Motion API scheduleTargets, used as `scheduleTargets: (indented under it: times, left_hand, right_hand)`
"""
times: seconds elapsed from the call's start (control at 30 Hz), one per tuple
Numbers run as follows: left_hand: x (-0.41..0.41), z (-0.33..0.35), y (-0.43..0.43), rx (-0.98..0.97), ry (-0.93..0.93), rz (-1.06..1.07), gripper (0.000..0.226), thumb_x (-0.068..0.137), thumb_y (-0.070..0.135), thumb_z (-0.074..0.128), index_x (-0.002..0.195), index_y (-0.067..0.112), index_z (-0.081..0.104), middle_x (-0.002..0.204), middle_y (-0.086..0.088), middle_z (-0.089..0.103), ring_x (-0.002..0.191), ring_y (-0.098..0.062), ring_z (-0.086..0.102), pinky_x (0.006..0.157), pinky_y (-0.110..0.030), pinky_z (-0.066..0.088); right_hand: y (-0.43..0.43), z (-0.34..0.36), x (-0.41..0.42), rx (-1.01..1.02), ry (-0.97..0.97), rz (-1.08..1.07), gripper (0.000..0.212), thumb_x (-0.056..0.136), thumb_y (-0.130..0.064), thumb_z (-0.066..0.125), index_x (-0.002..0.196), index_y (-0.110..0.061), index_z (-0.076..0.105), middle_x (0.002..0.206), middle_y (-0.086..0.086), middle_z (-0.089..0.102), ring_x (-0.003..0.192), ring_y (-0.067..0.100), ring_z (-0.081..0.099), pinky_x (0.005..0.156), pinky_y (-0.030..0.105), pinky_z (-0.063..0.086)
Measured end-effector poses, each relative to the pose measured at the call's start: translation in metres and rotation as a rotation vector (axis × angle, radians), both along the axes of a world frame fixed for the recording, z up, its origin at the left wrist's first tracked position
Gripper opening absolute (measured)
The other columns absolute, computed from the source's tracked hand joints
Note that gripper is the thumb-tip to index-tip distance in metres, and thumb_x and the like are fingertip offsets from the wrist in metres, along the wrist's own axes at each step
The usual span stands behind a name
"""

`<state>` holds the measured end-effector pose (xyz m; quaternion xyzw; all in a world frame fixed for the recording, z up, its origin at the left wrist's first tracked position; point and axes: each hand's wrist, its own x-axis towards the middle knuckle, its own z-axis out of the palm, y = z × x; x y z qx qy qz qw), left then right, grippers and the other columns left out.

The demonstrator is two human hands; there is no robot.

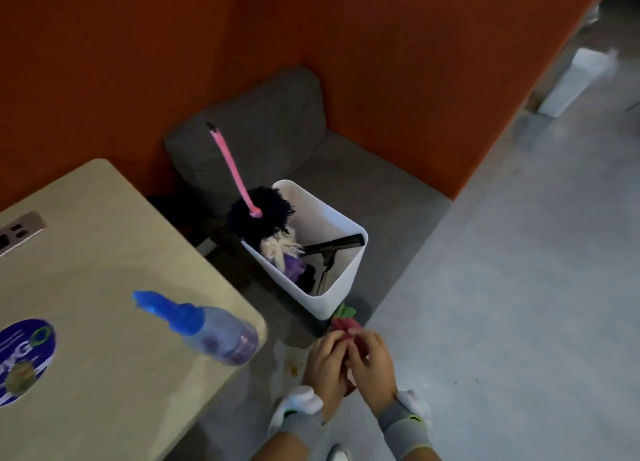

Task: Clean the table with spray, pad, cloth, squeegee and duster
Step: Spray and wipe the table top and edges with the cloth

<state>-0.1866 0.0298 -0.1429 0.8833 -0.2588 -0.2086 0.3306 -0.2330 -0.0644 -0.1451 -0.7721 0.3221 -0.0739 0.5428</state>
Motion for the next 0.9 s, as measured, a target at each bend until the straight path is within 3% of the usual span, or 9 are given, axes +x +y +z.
scheduleTargets:
  times: [0.1, 0.17, 0.23, 0.37, 0.5, 0.57, 0.7, 0.8, 0.9]
  left_hand:
    - [0.025, -0.043, -0.021, 0.010, -0.150, -0.080, 0.041, 0.085, 0.014, 0.054, 0.126, 0.018, 0.054, 0.128, 0.001, 0.056, 0.119, -0.014, 0.049, 0.097, -0.027, 0.044]
    - [0.039, -0.076, -0.028, 0.002, -0.212, -0.197, 0.043, 0.075, 0.016, 0.055, 0.117, 0.022, 0.056, 0.123, 0.006, 0.058, 0.112, -0.011, 0.053, 0.088, -0.028, 0.051]
    - [0.052, -0.106, -0.031, 0.053, -0.238, -0.324, 0.040, 0.073, 0.019, 0.053, 0.113, 0.021, 0.061, 0.124, 0.006, 0.059, 0.113, -0.012, 0.053, 0.089, -0.029, 0.047]
    - [0.065, -0.152, -0.034, 0.235, -0.201, -0.450, 0.043, 0.077, 0.020, 0.039, 0.101, 0.017, 0.075, 0.123, 0.003, 0.065, 0.111, -0.015, 0.057, 0.094, -0.030, 0.036]
    - [0.058, -0.174, -0.031, 0.274, -0.208, -0.382, 0.052, 0.078, 0.030, 0.037, 0.123, 0.016, 0.061, 0.133, 0.000, 0.058, 0.122, -0.017, 0.043, 0.096, -0.033, 0.033]
    - [0.050, -0.181, -0.029, 0.252, -0.199, -0.261, 0.057, 0.077, 0.036, 0.038, 0.129, 0.015, 0.048, 0.135, -0.004, 0.056, 0.126, -0.021, 0.042, 0.099, -0.036, 0.034]
    - [0.020, -0.165, -0.023, 0.010, 0.024, 0.338, 0.047, 0.084, 0.009, 0.053, 0.131, 0.012, 0.053, 0.139, -0.004, 0.046, 0.129, -0.023, 0.042, 0.105, -0.030, 0.035]
    - [0.014, -0.169, -0.022, -0.212, 0.332, 0.672, 0.046, 0.081, -0.017, 0.055, 0.122, 0.004, 0.054, 0.127, -0.009, 0.047, 0.115, -0.025, 0.052, 0.088, -0.010, 0.042]
    - [0.027, -0.173, -0.035, -0.391, 0.588, 0.951, 0.027, 0.086, -0.017, 0.048, 0.109, -0.006, 0.056, 0.115, -0.027, 0.056, 0.096, -0.030, 0.059, 0.067, -0.009, 0.048]
  right_hand:
    - [-0.022, -0.037, 0.015, -0.047, -0.022, 0.046, 0.020, 0.086, -0.013, 0.052, 0.097, -0.024, 0.064, 0.110, 0.000, 0.057, 0.103, -0.006, 0.053, 0.094, 0.009, 0.040]
    - [-0.030, -0.066, 0.021, -0.055, -0.007, 0.057, 0.026, 0.084, -0.018, 0.049, 0.102, -0.011, 0.067, 0.116, 0.003, 0.056, 0.108, 0.007, 0.055, 0.094, 0.010, 0.038]
    - [-0.034, -0.093, 0.026, -0.066, 0.023, 0.054, 0.030, 0.084, -0.013, 0.051, 0.108, -0.003, 0.066, 0.123, 0.007, 0.056, 0.112, 0.022, 0.055, 0.096, 0.014, 0.036]
    - [-0.036, -0.131, 0.041, -0.040, 0.165, 0.134, 0.031, 0.095, -0.006, 0.054, 0.125, -0.001, 0.058, 0.143, 0.010, 0.044, 0.133, 0.019, 0.039, 0.098, -0.005, 0.015]
    - [-0.035, -0.157, 0.048, -0.079, 0.333, 0.254, 0.041, 0.099, -0.036, 0.041, 0.134, -0.016, 0.051, 0.152, 0.003, 0.036, 0.145, 0.022, 0.026, 0.116, 0.024, 0.017]
    - [-0.029, -0.160, 0.057, -0.263, 0.477, 0.176, 0.058, 0.088, -0.057, 0.028, 0.127, -0.022, 0.053, 0.147, -0.001, 0.040, 0.142, 0.026, 0.029, 0.115, 0.044, 0.024]
    - [-0.025, -0.156, 0.075, -0.381, 0.508, -0.007, 0.068, 0.085, -0.056, 0.056, 0.137, -0.013, 0.043, 0.152, 0.006, 0.032, 0.141, 0.028, 0.028, 0.114, 0.041, 0.026]
    - [-0.023, -0.166, 0.088, -0.319, 0.499, 0.118, 0.101, 0.070, -0.058, 0.072, 0.147, -0.011, 0.027, 0.156, 0.006, 0.023, 0.143, 0.027, 0.026, 0.115, 0.041, 0.027]
    - [-0.023, -0.173, 0.093, -0.253, 0.516, 0.132, 0.112, 0.059, -0.058, 0.080, 0.145, -0.008, 0.029, 0.149, 0.011, 0.032, 0.137, 0.032, 0.032, 0.113, 0.041, 0.029]
